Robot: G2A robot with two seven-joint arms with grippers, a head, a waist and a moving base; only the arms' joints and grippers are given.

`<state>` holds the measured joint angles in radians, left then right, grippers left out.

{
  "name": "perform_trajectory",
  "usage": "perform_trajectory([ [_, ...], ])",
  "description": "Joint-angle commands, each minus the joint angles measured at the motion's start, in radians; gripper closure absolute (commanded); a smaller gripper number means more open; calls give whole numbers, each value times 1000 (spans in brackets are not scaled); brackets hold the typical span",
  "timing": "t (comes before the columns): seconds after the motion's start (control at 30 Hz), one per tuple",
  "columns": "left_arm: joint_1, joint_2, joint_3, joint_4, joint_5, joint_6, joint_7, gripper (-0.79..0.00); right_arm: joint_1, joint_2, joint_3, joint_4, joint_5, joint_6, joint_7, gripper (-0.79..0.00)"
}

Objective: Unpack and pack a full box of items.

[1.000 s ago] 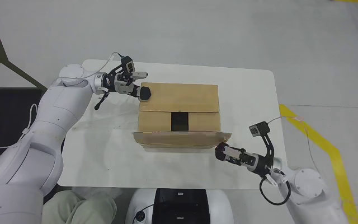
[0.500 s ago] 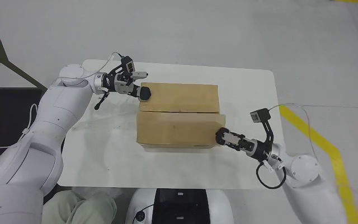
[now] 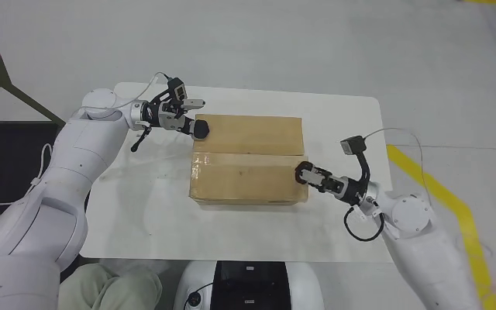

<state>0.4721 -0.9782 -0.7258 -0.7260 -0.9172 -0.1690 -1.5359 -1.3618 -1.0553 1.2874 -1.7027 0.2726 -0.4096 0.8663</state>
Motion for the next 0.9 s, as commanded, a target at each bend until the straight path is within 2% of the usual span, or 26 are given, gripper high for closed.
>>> perform_trajectory([
  [0.0, 0, 0, 0, 0, 0, 0, 0, -785, 23, -3, -8, 26, 26, 17, -15, -785],
  [0.43, 0, 0, 0, 0, 0, 0, 0, -785, 166, -24, -76, 155, 55, 53, -27, -785],
  [0.63, 0, 0, 0, 0, 0, 0, 0, -785, 189, -27, -83, 205, 83, 119, -15, -785],
  [0.87, 0, 0, 0, 0, 0, 0, 0, -785, 196, -29, -82, 226, 118, 143, 9, -785],
])
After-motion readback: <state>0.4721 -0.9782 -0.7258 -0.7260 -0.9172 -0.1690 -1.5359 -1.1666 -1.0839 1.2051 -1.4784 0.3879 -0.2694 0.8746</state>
